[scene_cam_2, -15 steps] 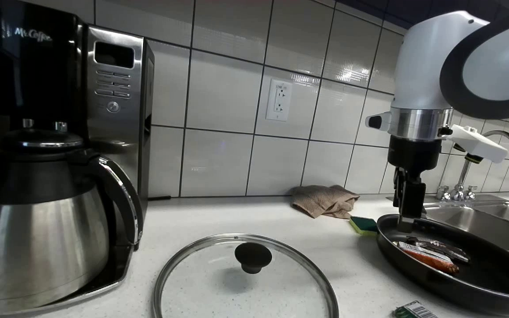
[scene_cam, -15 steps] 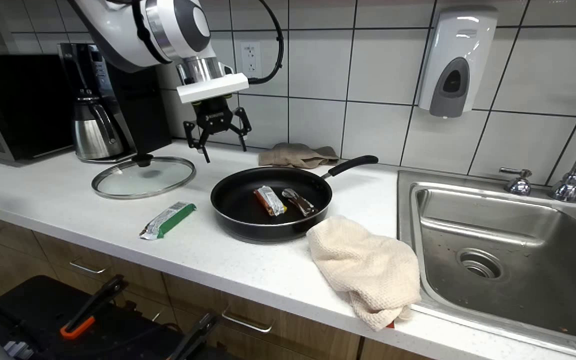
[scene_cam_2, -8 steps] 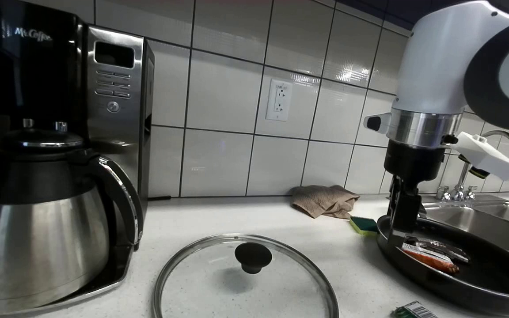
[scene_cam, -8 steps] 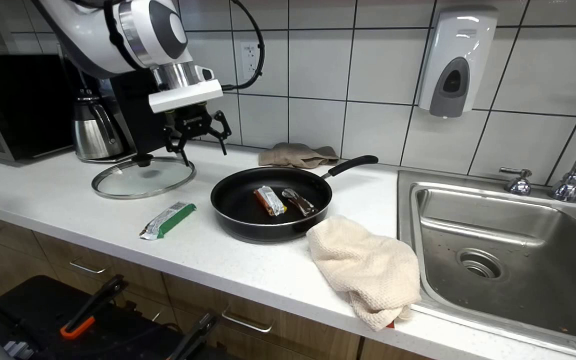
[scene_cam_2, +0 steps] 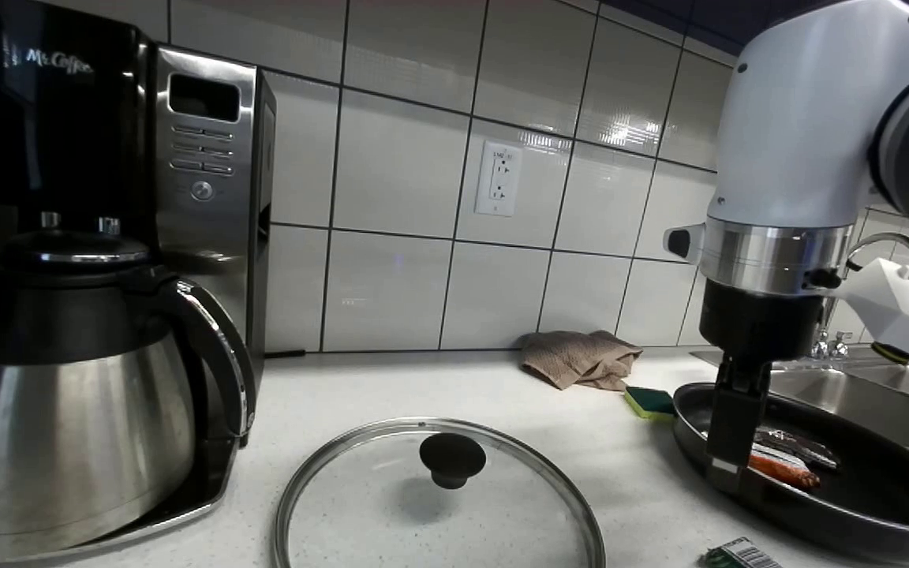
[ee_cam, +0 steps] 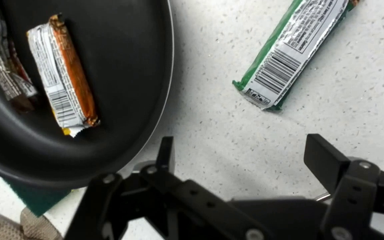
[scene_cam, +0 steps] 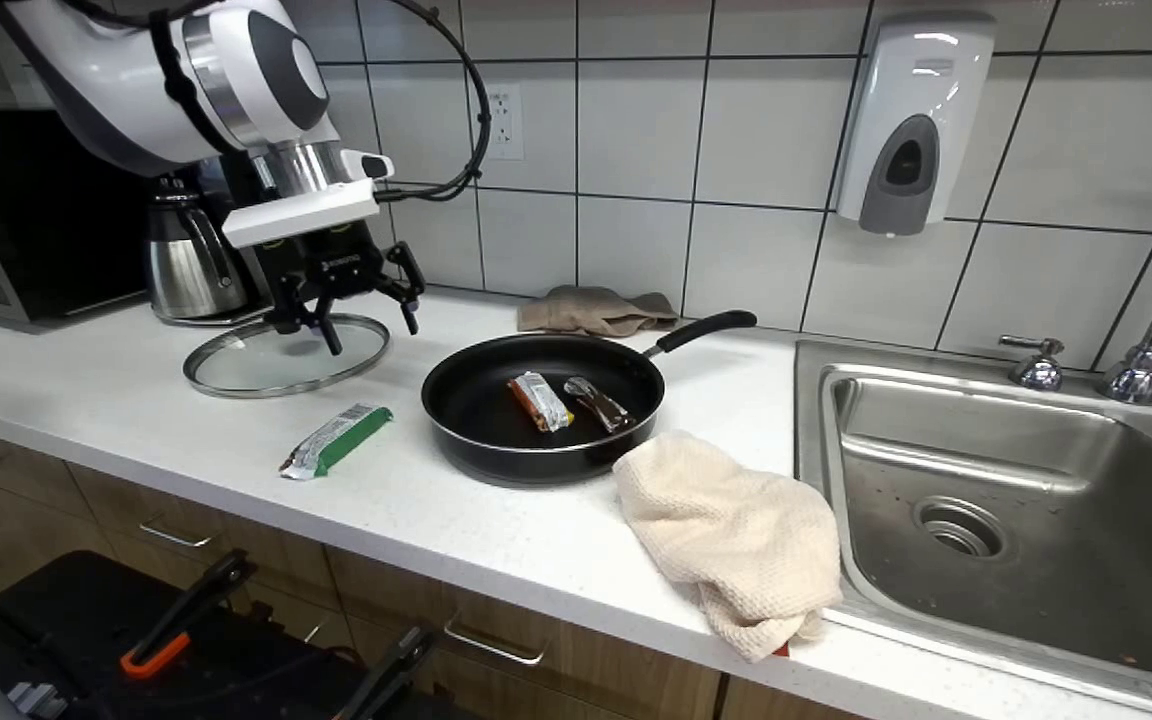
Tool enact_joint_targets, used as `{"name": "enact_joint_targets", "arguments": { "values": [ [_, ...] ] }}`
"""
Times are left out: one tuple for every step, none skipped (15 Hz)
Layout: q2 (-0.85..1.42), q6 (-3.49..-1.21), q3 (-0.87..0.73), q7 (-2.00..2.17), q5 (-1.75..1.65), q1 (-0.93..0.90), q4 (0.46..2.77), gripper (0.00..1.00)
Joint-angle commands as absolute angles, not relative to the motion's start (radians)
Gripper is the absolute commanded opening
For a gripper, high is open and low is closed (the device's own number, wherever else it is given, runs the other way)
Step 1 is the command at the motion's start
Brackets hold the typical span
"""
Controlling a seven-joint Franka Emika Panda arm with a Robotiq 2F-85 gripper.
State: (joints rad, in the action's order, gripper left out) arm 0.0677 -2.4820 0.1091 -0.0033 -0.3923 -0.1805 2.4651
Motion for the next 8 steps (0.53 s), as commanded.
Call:
{"name": "enact_joint_targets", "arguments": {
  "values": [
    [0.049,-2.468,0.118,0.146,-0.414,-0.184,2.495,1.0],
    [0.054,-2.484,0.117,0.172,-0.421,-0.184,2.503,1.0],
    [0.059,-2.498,0.118,0.187,-0.421,-0.185,2.509,1.0],
    [0.064,-2.509,0.119,0.2,-0.424,-0.187,2.513,1.0],
    [0.071,-2.516,0.12,0.214,-0.425,-0.189,2.513,1.0],
    [0.078,-2.521,0.12,0.237,-0.436,-0.193,2.514,1.0],
    [0.088,-2.512,0.119,0.274,-0.463,-0.199,2.509,1.0],
    [0.097,-2.506,0.117,0.307,-0.486,-0.205,2.506,1.0]
  ]
}}
